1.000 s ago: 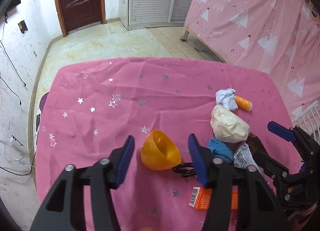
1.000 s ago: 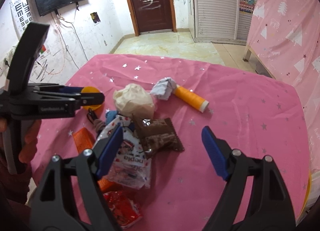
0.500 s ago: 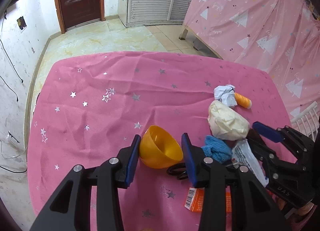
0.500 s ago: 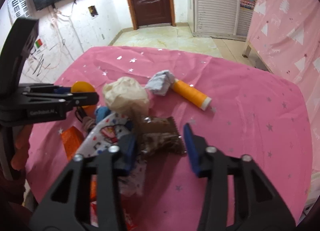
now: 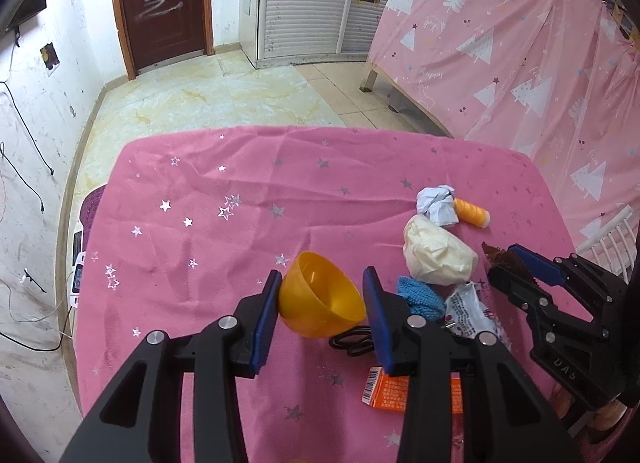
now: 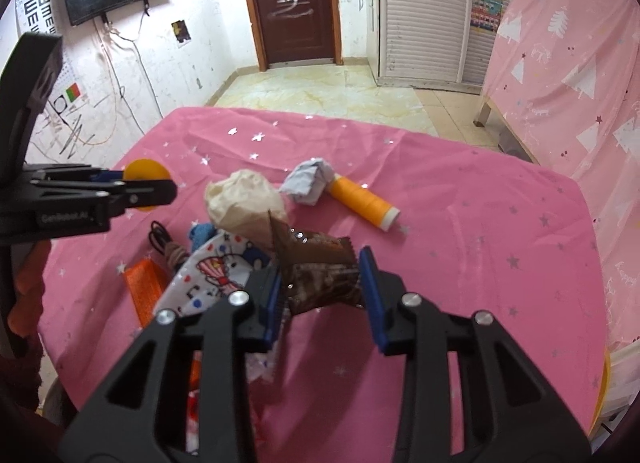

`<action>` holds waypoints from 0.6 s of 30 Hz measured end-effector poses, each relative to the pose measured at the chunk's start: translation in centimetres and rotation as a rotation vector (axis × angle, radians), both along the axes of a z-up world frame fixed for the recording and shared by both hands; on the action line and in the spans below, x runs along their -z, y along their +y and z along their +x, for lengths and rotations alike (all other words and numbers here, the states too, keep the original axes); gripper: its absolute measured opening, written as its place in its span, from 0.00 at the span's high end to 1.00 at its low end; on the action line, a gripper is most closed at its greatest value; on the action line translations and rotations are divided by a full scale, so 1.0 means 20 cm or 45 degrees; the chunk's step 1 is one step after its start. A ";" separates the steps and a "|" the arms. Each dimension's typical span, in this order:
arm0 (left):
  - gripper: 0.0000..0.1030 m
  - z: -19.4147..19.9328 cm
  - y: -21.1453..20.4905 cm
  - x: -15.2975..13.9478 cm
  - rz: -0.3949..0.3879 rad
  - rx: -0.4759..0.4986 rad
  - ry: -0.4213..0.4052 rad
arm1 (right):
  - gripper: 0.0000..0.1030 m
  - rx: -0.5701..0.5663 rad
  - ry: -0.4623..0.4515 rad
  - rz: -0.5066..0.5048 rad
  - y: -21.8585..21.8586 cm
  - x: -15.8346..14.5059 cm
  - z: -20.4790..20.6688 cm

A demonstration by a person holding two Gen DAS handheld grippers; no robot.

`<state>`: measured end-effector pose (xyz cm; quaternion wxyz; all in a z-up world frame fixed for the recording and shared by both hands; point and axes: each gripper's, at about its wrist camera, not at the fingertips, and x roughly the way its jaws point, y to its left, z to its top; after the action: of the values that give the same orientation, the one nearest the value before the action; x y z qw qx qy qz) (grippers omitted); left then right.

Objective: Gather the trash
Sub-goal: 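Carry cup and wrapper to the yellow bin while both grippers open to drop them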

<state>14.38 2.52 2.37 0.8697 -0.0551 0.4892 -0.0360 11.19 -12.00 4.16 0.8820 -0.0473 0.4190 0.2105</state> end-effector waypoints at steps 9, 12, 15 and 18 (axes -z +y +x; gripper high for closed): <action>0.66 -0.05 -0.05 -0.11 0.032 0.016 -0.041 | 0.68 0.056 -0.026 0.028 -0.14 -0.04 -0.02; 0.66 -0.06 -0.10 -0.14 0.045 0.035 -0.057 | 0.68 0.081 -0.035 0.044 -0.21 -0.05 -0.03; 0.66 -0.06 -0.15 -0.17 0.054 0.054 -0.068 | 0.68 0.102 -0.042 0.064 -0.27 -0.06 -0.05; 0.66 -0.06 -0.21 -0.19 0.063 0.075 -0.074 | 0.68 0.121 -0.048 0.078 -0.32 -0.07 -0.06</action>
<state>13.15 -1.59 6.08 0.8832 -0.0183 0.4659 -0.0510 9.99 -18.37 5.47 0.8997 -0.0042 0.3974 0.1803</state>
